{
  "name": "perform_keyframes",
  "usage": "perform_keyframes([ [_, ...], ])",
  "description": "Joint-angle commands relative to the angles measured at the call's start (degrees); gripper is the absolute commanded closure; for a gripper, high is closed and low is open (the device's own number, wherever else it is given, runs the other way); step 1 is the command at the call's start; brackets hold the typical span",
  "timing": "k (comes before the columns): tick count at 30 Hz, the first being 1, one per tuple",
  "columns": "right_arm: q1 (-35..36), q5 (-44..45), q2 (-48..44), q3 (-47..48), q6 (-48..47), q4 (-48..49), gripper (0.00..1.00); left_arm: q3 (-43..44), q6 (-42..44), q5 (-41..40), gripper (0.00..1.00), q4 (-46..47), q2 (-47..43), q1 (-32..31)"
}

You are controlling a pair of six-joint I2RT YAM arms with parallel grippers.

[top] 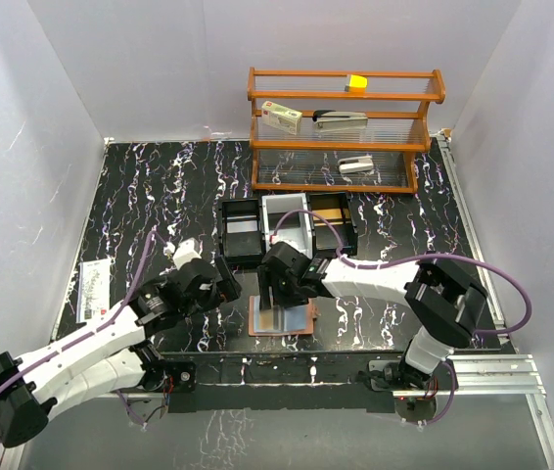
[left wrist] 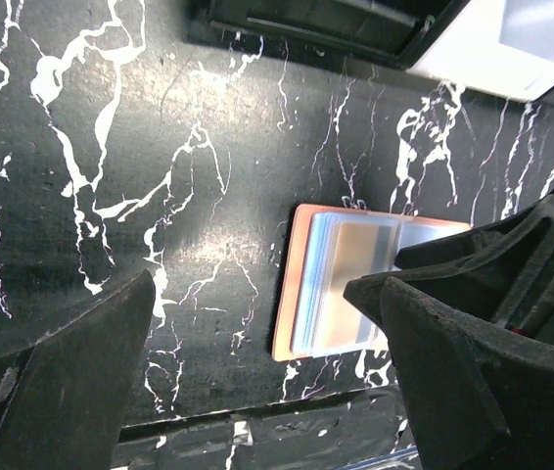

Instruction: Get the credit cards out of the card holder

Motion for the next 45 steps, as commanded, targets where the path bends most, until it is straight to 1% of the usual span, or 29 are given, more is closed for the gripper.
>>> perform_keyframes([
  [1,1.2,4.0,1.2,4.0,1.2,-1.7,0.36,-1.4,-2.5,-5.1,0.01,-1.9,-4.6,0.4],
  [4,1.8,5.3,1.9,5.3,1.3,-2.5,0.35,-2.6,-1.8,-6.5,0.01,-0.5,-7.9,0.4],
  [6,2.1,5.2,2.6,6.0,1.5,-2.7,0.33,-3.1,-0.9,-7.3,0.01,-0.3,-9.9,0.4],
  [9,2.7,6.1,4.1,7.3,1.5,-4.3,0.32,-3.7,0.7,-7.7,0.01,0.4,-12.3,0.4],
  [16,3.6,7.7,7.7,8.8,1.3,-6.2,0.33,-4.9,5.1,-7.3,0.01,4.1,-12.7,0.4],
  [21,3.7,7.3,7.1,8.2,1.1,-5.2,0.37,-5.4,9.0,-6.8,0.01,6.8,-13.1,0.4],
  [32,3.6,3.6,3.0,5.4,0.7,0.2,0.43,-7.4,11.2,3.7,0.01,14.5,-10.5,0.4],
  [35,3.2,3.1,2.6,4.3,1.0,1.3,0.47,-7.8,11.6,6.0,0.01,16.7,-9.4,0.4],
  [41,1.9,0.9,0.6,1.0,2.1,5.2,0.51,-7.6,12.5,10.0,0.01,18.4,-7.0,0.4],
  [43,1.9,1.2,0.7,1.3,1.9,4.8,0.51,-7.4,12.3,10.2,0.01,17.5,-6.3,0.4],
  [45,1.9,1.0,1.0,1.4,1.4,4.7,0.43,-7.0,11.4,9.2,0.01,15.8,-6.1,0.4],
])
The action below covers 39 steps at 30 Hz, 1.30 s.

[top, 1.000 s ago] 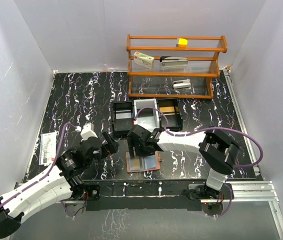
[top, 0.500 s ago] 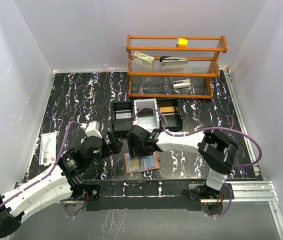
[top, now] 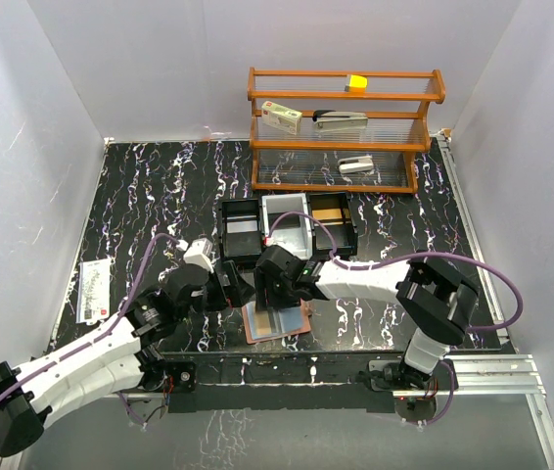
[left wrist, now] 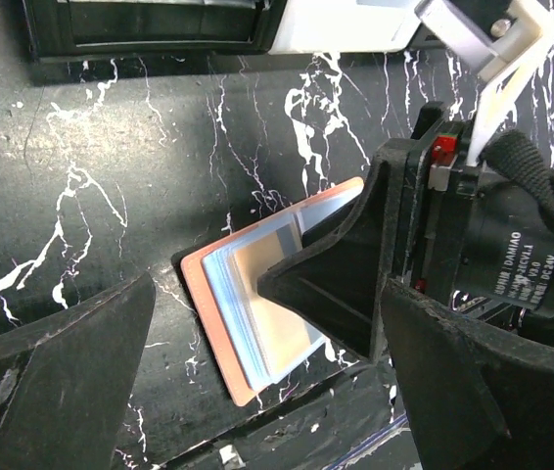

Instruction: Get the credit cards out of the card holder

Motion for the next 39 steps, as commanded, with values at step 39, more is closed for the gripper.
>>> perform_keyframes([
  [39,5.1,8.8,7.2,9.0,-3.8,-6.4,0.43,3.4,-2.9,-8.9,0.01,-12.6,-5.2,0.2],
])
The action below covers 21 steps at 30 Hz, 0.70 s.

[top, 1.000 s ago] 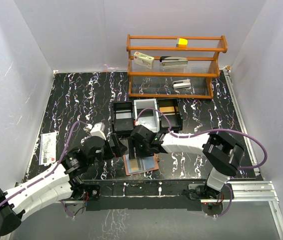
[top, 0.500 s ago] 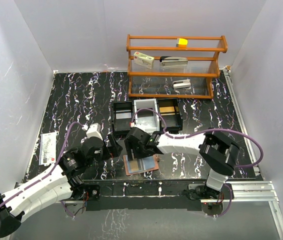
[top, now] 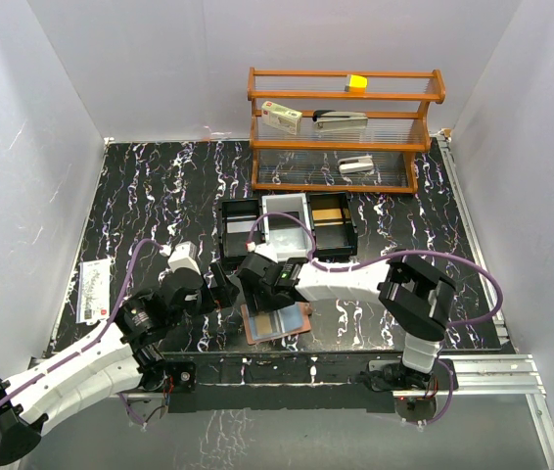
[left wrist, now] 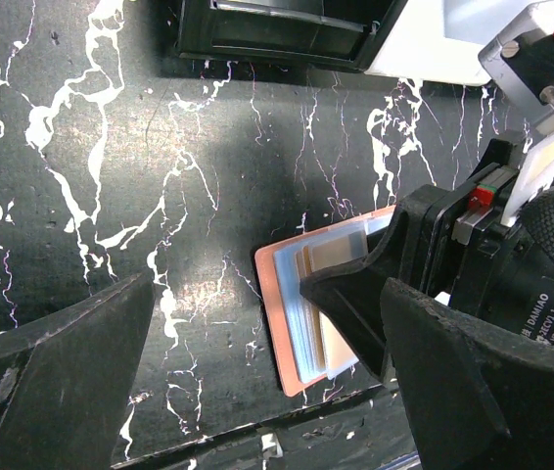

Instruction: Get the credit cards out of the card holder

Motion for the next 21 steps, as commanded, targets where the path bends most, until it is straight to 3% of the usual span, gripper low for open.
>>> perform_keyframes([
  [1,0.2,-1.0,0.4,-0.4,0.1,2.5,0.44,2.0,0.1,-0.5,0.01,-0.3,-0.4,0.1],
  [12,-3.5,-9.4,-3.9,-6.1,2.3,10.4,0.51,-0.5,1.1,7.8,0.02,8.1,2.3,0.1],
  [21,-8.8,-15.3,-9.2,-14.1,7.4,17.9,0.52,-5.8,-0.3,18.7,0.09,22.4,7.3,0.1],
])
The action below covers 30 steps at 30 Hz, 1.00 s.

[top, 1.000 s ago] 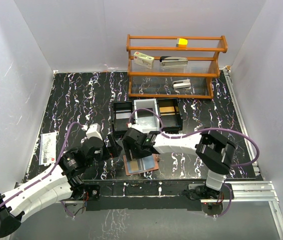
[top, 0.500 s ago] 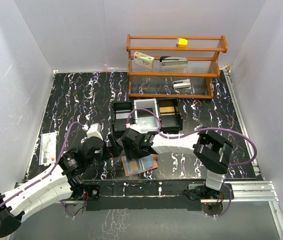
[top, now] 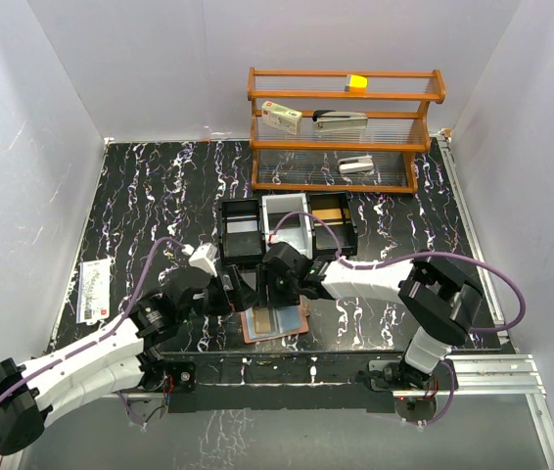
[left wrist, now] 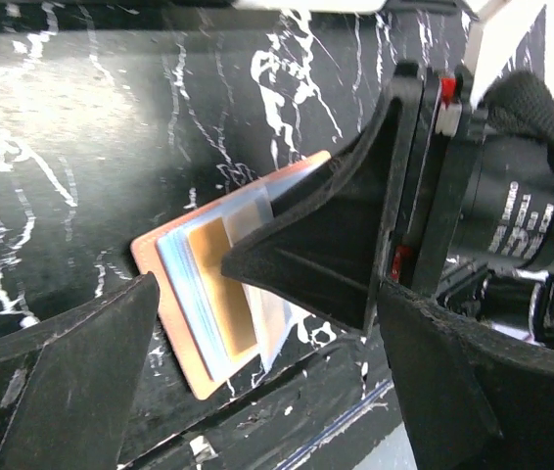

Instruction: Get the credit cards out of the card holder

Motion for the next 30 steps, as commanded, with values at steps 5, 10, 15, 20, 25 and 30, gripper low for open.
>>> perform_keyframes([
  [5,-2.5,-2.8,-2.5,-2.9,3.2,3.9,0.52,-3.5,2.4,11.6,0.17,13.0,7.5,0.2],
  [10,-2.5,-2.9,-2.2,-3.0,3.3,3.9,0.52,-6.5,2.6,14.8,0.26,18.3,9.3,0.2],
  [15,-2.5,-3.1,-2.0,-2.9,3.3,4.0,0.52,-9.1,2.4,16.4,0.34,21.5,9.3,0.2],
  [20,-2.5,-3.3,-2.0,-2.8,3.4,4.1,0.52,-10.7,1.9,17.1,0.40,22.2,8.9,0.2],
  [25,-2.6,-3.4,-1.9,-2.8,3.4,4.1,0.52,-12.0,0.5,16.0,0.36,20.2,5.3,0.1],
  [30,-2.7,-3.4,-2.0,-2.9,3.5,4.1,0.52,-11.2,1.3,15.0,0.36,13.3,1.8,0.2],
])
